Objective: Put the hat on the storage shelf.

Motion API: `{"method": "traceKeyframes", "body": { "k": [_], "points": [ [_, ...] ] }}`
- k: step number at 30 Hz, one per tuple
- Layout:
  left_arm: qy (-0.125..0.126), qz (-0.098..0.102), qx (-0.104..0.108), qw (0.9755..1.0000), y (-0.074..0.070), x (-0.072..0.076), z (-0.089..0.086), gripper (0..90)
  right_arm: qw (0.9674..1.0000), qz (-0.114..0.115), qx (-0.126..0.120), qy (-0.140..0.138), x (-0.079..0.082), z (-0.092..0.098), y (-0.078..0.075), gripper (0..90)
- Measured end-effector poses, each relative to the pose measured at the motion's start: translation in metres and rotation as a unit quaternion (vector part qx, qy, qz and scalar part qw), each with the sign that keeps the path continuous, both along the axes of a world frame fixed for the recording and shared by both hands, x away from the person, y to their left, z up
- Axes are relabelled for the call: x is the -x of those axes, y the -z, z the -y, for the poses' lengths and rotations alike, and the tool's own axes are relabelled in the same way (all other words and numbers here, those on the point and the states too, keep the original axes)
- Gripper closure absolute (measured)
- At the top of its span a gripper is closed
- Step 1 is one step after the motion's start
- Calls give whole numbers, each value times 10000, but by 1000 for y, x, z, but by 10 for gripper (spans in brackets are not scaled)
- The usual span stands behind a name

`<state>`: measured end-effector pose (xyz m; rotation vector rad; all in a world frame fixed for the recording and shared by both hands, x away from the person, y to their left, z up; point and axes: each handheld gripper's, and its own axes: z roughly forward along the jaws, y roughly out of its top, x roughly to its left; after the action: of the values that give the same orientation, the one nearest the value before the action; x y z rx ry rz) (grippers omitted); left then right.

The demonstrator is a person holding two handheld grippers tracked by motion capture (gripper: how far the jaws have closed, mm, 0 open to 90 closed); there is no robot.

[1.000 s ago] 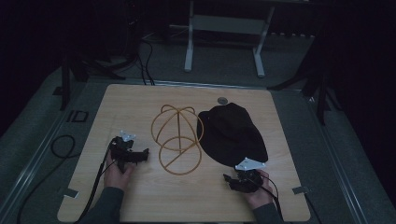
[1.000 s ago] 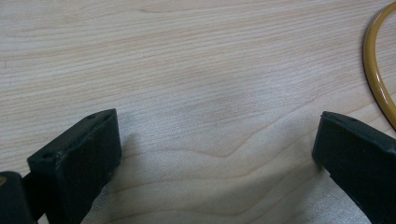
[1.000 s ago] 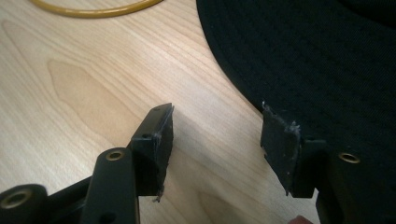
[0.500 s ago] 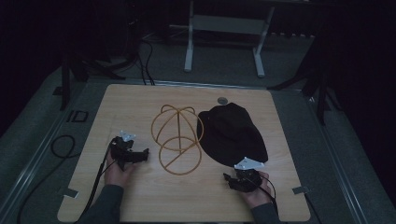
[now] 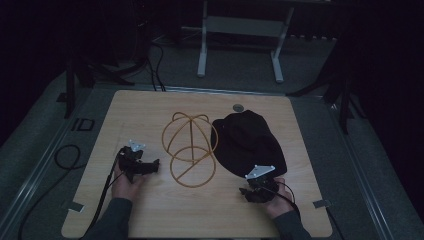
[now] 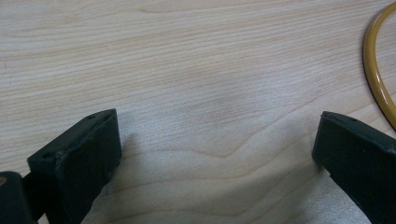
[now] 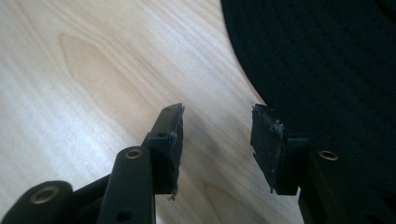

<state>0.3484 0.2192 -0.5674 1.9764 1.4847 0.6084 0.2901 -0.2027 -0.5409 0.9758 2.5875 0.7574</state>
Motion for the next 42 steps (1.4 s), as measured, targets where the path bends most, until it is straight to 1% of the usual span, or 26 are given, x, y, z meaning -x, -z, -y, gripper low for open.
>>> {"method": "traceKeyframes", "body": {
  "k": [1,2,3,4,5,7,8,11,15,18,19,22,26,31,32,33,34,36,39,40,41,42],
  "points": [
    [0,0,0,10000,0,0,0,15,10000,0,0,0,0,0,0,533],
    [0,1,0,10000,0,0,0,15,9999,6,164,-49,0,-2,-5,527],
    [0,1,0,10000,0,0,0,15,9997,4,231,-77,0,-3,-8,526],
    [0,1,0,10000,0,0,0,15,9997,4,231,-77,0,-3,-8,526],
    [0,0,0,10000,0,0,0,15,9993,28,350,-140,-1,-4,-13,522],
    [-1,0,0,10000,0,0,0,15,9991,24,382,-176,-1,-3,-15,521],
    [-8,8,10,10000,0,0,0,15,9991,-15,377,-199,-2,-1,-19,518],
    [-8,7,11,10000,0,0,0,15,9990,-62,396,-211,-4,1,-23,516],
    [-9,9,11,10000,0,0,0,15,9976,-64,665,-192,-8,6,-29,509],
    [-9,7,12,10000,0,0,0,15,9976,-60,668,-175,-9,9,-32,507],
    [-8,8,11,10000,0,0,0,15,9977,-80,663,-113,-10,12,-35,508],
    [-7,8,11,10000,0,0,0,15,9979,-103,641,-76,-12,15,-38,507],
    [-7,10,12,10000,0,0,0,15,9979,-150,634,5,-17,22,-48,501],
    [-5,5,11,10000,0,0,0,15,9967,-93,803,66,-21,27,-57,495],
    [-6,5,12,10000,0,0,0,15,9967,-93,803,66,-21,27,-57,495],
    [-5,4,10,10000,0,0,0,15,9962,-81,864,87,-24,29,-60,488],
    [-5,4,10,10000,0,0,0,15,9962,-81,864,87,-24,29,-60,488],
    [-6,4,10,10000,0,0,0,15,9955,-74,931,188,-27,31,-64,480],
    [-5,5,10,10000,0,0,0,15,9951,-58,960,222,-30,34,-67,480],
    [-4,-1,10,10000,0,0,0,15,9949,-63,961,293,-32,36,-71,476],
    [-5,4,9,10000,0,0,0,15,9949,-63,961,293,-32,36,-71,476],
    [-3,-2,9,10000,0,0,0,15,9948,-57,969,312,-35,38,-75,472]
  ]
}}
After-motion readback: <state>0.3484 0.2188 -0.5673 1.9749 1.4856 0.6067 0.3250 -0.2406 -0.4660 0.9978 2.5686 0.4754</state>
